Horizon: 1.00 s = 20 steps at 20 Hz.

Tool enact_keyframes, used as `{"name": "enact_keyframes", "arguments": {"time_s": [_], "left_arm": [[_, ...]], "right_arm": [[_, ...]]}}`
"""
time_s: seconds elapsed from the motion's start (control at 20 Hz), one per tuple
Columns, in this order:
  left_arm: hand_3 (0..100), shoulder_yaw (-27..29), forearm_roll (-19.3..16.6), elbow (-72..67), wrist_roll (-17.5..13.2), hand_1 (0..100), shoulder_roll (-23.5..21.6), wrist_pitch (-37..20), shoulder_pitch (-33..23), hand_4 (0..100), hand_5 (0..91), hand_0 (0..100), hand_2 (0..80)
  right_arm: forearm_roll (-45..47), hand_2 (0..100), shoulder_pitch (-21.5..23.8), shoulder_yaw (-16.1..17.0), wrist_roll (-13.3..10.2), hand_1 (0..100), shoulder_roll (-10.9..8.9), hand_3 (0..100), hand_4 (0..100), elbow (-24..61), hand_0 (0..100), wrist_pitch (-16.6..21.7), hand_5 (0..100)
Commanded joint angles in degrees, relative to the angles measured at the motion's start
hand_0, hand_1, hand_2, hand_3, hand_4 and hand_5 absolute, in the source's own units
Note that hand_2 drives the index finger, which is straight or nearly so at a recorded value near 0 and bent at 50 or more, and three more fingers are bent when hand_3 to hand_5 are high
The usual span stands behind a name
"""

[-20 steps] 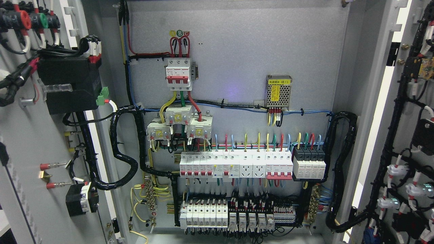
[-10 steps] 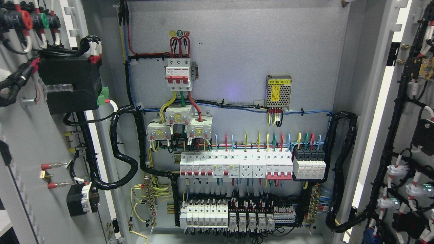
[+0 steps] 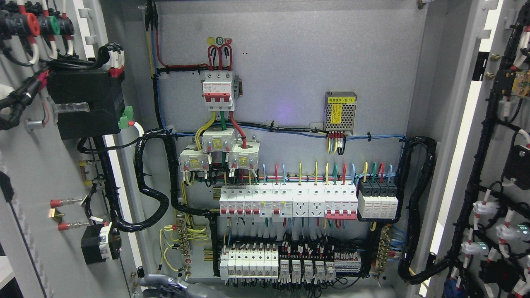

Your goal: Open door with both hands

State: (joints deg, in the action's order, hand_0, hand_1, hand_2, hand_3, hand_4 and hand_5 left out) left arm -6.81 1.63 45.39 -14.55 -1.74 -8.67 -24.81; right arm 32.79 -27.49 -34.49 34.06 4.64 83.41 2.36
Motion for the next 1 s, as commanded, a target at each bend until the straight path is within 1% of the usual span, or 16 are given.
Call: {"name": "enact_keyframes", "arguments": {"time_s": [0.0,0.1,0.15,0.2,0.25,0.3,0.4,0.45,0.55,0.6,0.75,0.85,0.95], "left_arm": [[0,-3.74,2.06,38.08,-0.04,0,-6.16,-0.38,-9.36,0,0.0,0,0.0],[0,-4.09,2.15,42.92,-0.04,0,-7.48,-0.64,-11.13,0,0.0,0,0.0],[0,-4.35,2.15,44.42,-0.04,0,-7.58,-1.43,-11.57,0,0.0,0,0.0],[0,-4.62,2.15,45.57,-0.04,0,-7.75,-3.09,-11.84,0,0.0,0,0.0],[0,-4.88,2.15,46.54,-0.04,0,-8.19,-5.54,-11.84,0,0.0,0,0.0],[0,-4.88,2.15,46.9,-0.04,0,-8.54,-7.83,-11.84,0,0.0,0,0.0],[0,-4.88,2.06,47.77,-0.04,0,-8.63,-11.36,-11.84,0,0.0,0,0.0],[0,-4.88,2.06,48.47,-0.04,0,-8.63,-11.89,-11.84,0,0.0,0,0.0],[0,-4.8,2.06,50.14,-0.04,0,-8.72,-12.07,-11.58,0,0.0,0,0.0],[0,-4.71,2.06,51.11,-0.04,0,-8.81,-12.33,-11.49,0,0.0,0,0.0],[0,-4.27,2.06,53.31,0.13,0,-8.72,-14.17,-10.87,0,0.0,0,0.0],[0,-3.92,2.24,54.37,0.57,0,-8.55,-15.58,-9.91,0,0.0,0,0.0],[0,-2.78,2.59,55.42,0.66,0,-7.76,-15.85,-8.51,0,0.0,0,0.0]], "right_arm": [[-2.37,0,7.17,3.38,-3.11,0,-4.28,0,0,4.03,38,3.09,0],[-2.73,0,9.55,3.73,-5.58,0,-6.21,0,0,6.05,38,4.76,0],[-2.81,0,10.96,4.34,-6.46,0,-6.83,0,0,7.1,38,5.55,0],[-2.82,0,12.45,4.96,-6.82,0,-7.45,0,0,8.25,38,6.6,0],[-2.82,0,13.51,5.22,-6.82,0,-8.23,0,0,9.3,38,7.91,0],[-2.82,0,14.3,5.57,-6.82,0,-9.55,0,0,10.44,38,8.97,0],[-2.82,0,17.02,6.28,-7.43,0,-11.66,0,0,13.25,38,9.68,0],[-2.73,0,18.43,6.54,-7.87,0,-12.63,0,0,14.4,38,10.12,0],[-2.82,0,21.5,8.03,-8.22,0,-13.08,0,0,15.64,38,12.48,0],[-2.82,0,22.3,8.56,-8.23,0,-13.25,0,0,15.99,38,13.63,0],[-2.82,0,24.23,9.79,-8.23,0,-16.76,0,0,17.57,38,15.65,0],[-2.82,0,25.99,12.51,-8.23,0,-17.82,0,0,19.41,38,16.36,0],[-2.9,0,27.4,15.06,-8.23,0,-19.4,0,0,21.52,38,16.37,0]]}}
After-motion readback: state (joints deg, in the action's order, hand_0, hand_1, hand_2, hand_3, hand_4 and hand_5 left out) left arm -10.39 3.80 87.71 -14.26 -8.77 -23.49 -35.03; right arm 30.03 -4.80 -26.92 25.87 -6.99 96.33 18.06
